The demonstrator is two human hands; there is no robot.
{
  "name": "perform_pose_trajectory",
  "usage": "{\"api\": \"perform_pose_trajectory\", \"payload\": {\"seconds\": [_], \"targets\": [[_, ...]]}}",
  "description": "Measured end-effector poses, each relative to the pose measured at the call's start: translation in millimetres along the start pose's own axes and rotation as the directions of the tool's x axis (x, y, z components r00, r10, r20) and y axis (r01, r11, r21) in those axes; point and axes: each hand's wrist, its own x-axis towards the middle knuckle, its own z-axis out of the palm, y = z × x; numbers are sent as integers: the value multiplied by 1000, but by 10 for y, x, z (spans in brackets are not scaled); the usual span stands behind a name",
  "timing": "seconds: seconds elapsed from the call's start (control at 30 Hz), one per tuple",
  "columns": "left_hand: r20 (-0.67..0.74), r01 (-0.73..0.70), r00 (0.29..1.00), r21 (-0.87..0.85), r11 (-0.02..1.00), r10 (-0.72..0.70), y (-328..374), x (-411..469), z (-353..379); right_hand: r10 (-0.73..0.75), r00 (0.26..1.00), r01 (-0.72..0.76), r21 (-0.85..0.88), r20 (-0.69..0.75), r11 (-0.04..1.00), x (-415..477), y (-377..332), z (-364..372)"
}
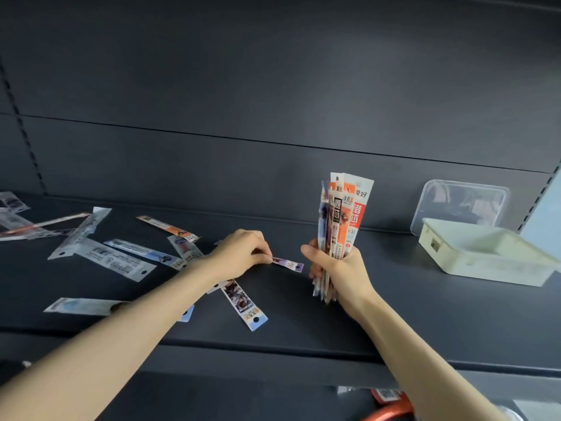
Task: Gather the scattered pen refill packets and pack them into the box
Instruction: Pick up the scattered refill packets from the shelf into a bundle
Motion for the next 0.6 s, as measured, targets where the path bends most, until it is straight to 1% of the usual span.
{"api": "perform_pose_trajectory", "payload": {"seconds": [0.07,0.1,0.17,0.2,0.27,0.3,0.37,0.43,0.5,0.6], "targets": [[-102,-48,994,-66,997,41,28,-1,8,-3,1000,3,13,-8,1000,15,12,-17],[-187,-64,982,-141,988,37,81,5,-16,-4,1000,4,18,-7,1000,19,15,-21],[-343,-64,937,-361,930,-69,272,5,-126,-10,1000,10,33,-7,999,12,25,-20],[-374,-67,917,-484,873,-137,387,-4,-190,-13,1000,13,42,0,999,5,23,-13],[-352,-89,909,-685,723,-222,602,-44,-273,-24,999,22,51,35,998,-13,-3,11],[-332,-101,915,-740,665,-231,680,-74,-297,-33,997,30,51,64,998,-23,-25,26],[-288,-111,934,-795,597,-210,756,-136,-335,-50,991,45,43,126,998,-35,-75,59],[-250,-116,953,-820,560,-169,761,-190,-365,-50,984,45,31,173,999,-41,-117,81],[-218,-110,966,-830,547,-137,739,-234,-401,-41,975,36,27,219,999,-51,-130,96],[-176,-109,983,-807,580,-60,698,-278,-438,-25,968,28,-7,249,1000,-65,-104,122]]}}
